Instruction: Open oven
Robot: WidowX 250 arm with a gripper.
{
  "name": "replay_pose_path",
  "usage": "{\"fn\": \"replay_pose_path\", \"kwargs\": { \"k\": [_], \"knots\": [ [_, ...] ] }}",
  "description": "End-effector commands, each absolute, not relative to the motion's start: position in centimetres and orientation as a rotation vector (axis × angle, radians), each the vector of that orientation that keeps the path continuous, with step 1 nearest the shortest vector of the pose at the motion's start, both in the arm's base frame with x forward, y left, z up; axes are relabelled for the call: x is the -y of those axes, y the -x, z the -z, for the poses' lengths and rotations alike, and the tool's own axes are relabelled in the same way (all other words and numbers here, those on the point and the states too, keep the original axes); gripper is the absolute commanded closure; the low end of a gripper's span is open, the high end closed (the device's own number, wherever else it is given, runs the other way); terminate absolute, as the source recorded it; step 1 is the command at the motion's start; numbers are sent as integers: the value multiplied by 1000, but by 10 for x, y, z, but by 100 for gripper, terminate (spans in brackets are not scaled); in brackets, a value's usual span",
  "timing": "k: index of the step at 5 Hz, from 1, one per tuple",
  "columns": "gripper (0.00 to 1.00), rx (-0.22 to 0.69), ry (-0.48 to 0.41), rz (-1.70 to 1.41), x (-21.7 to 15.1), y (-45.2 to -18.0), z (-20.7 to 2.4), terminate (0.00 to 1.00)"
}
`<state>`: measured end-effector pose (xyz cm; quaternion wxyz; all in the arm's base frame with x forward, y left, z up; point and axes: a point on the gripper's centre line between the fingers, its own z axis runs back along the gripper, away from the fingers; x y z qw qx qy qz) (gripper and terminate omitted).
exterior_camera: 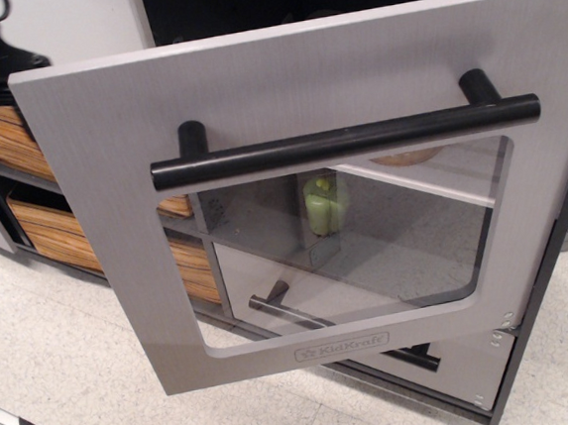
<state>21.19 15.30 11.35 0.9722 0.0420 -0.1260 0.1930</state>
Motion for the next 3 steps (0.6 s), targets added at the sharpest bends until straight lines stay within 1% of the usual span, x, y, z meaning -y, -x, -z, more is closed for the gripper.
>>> {"fn": "replay_pose_path", "kwargs": {
  "k": [1, 2, 3],
  "knots": [
    [0, 213, -14, -217, -129, -181, -146, 0],
    [0, 173, 7, -186, -107, -173, -143, 0],
    [0, 141, 50, -173, -75, -180, -133, 0]
  ]
}}
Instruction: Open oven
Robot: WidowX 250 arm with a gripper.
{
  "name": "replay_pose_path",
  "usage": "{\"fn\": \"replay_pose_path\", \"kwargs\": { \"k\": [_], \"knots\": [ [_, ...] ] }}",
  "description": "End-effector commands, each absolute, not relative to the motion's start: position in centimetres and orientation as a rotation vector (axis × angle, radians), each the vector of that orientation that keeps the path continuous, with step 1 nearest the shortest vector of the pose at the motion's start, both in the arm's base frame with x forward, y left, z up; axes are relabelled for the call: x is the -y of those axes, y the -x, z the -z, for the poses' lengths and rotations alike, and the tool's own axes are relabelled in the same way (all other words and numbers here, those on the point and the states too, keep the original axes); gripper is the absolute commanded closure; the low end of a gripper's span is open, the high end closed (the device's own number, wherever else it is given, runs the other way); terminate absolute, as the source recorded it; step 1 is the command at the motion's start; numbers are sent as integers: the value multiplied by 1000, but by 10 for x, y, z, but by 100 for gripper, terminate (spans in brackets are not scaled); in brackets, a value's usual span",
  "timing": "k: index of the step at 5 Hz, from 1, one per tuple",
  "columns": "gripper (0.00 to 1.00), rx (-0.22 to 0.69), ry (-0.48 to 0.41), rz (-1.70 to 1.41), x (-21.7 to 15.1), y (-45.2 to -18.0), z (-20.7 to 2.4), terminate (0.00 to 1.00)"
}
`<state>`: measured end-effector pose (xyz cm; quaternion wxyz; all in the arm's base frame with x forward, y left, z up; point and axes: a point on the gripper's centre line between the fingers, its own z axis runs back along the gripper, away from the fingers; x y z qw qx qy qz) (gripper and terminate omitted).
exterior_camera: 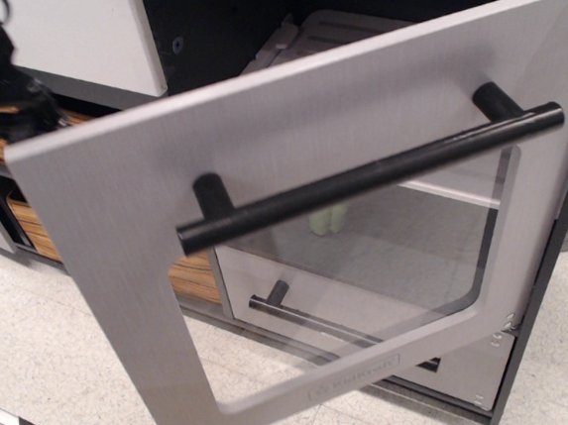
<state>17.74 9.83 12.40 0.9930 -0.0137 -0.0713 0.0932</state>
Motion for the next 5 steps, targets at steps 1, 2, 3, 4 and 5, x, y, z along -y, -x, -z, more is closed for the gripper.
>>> {"fn": "replay_pose_path", "kwargs": {
  "k": [1, 2, 3, 4, 5],
  "knots": [
    [0, 185, 59, -172, -51, -195, -131, 0],
    [0, 218, 79, -151, -31, -208, -129, 0],
    [0, 253, 77, -148, -17, -214, -127, 0],
    [0, 253, 77, -148, -17, -214, -127, 0],
    [0, 253, 77, -148, -17, -214, -127, 100]
  ]
}}
